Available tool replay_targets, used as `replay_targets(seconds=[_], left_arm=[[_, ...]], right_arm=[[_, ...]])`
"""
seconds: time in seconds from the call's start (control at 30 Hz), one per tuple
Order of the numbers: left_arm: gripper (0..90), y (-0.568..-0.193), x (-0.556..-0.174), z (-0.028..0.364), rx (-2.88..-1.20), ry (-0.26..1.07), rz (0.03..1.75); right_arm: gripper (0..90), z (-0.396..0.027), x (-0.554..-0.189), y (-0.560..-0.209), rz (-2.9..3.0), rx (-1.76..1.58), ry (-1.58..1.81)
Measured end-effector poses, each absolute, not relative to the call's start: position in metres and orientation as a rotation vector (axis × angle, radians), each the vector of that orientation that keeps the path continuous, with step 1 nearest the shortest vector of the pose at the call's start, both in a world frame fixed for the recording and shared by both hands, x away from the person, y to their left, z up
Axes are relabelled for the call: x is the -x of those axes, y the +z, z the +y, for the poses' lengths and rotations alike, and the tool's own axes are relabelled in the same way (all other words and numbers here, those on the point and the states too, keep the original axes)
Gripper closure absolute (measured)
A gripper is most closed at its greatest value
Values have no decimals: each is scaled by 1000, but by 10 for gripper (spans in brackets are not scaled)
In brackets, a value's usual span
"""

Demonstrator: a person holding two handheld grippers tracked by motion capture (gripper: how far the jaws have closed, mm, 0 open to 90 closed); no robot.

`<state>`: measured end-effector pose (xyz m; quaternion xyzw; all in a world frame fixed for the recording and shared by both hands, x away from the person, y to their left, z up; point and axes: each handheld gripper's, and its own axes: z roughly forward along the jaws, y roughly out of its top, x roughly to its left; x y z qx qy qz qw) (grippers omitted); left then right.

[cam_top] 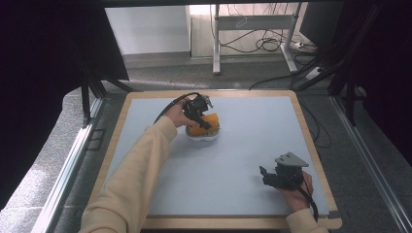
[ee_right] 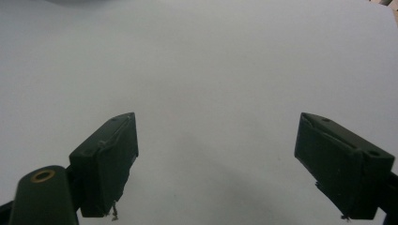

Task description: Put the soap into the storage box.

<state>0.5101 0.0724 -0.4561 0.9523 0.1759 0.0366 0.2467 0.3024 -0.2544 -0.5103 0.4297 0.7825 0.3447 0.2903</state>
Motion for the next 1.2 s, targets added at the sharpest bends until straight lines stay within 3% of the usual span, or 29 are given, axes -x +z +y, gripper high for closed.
replay_targets(seconds=[0.03, 0.07, 0.17, 0.47, 0.83, 1.2], left_arm=[[576, -452, -511, 75, -2564, 93, 507], [504, -444, -511, 77, -2519, 105, 539], [404, -433, -508, 79, -2491, 179, 581], [230, -416, -499, 87, -2444, 282, 667], [164, -407, -468, 105, -2415, 352, 744], [164, -414, -402, 139, -2339, 365, 782]], right_arm=[[141, -254, -302, -510, 2087, -1146, 919], [141, -254, -302, -510, 2087, -1147, 926], [141, -254, -302, -510, 2089, -1141, 932], [141, -253, -301, -509, 2084, -1134, 932], [141, -251, -300, -509, 2085, -1128, 928], [141, -249, -298, -509, 2086, -1126, 934]])
